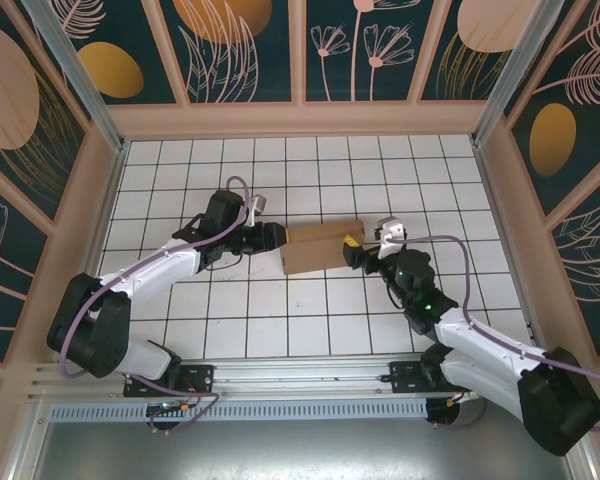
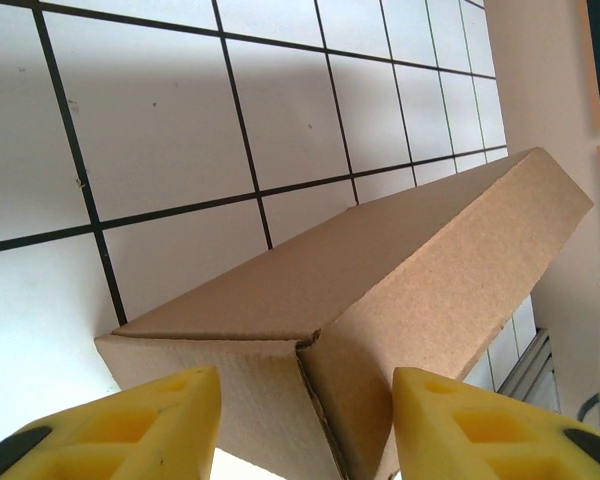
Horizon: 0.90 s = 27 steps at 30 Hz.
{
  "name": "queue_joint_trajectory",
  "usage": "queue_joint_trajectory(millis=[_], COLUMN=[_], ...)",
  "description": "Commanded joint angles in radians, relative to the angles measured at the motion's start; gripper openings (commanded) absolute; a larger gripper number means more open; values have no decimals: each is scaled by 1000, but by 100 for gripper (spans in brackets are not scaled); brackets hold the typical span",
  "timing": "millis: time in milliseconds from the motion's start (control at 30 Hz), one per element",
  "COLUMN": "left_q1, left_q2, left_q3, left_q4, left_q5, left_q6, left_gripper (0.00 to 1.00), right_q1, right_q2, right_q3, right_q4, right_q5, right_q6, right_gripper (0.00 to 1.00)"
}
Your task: Fold the paper box
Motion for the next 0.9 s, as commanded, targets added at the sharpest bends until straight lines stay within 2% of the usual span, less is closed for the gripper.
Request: queue_joint_trajectory(millis=[0,167,333,433,533,867], left_q1=[-5,-5,-5,-5,-5,-5], left_q2=[45,50,59,64,61,59], left_q3=[-13,-15,-35,-52,-69,-137], left_q4=[-111,-100,-69,-51,-47,2], left_q5=[-54,-51,-41,-32,-36,-39], left_q6=[19,37,35,30,35,28], left_gripper=[47,46,40,37,34,28], right_q1=[-70,-220,-228,-226,-227,-253], right_q2=[-64,16,161,230,271,279], right_q3=[33,178,303,335,336,193], right_q4=[-34,-230,-350,-378,-407,-322], right_q5=[-99,-156,-236,-292,-287,-282], right_q6=[91,340,416,447,459,499], right_gripper=[95,93,87,80,71,29])
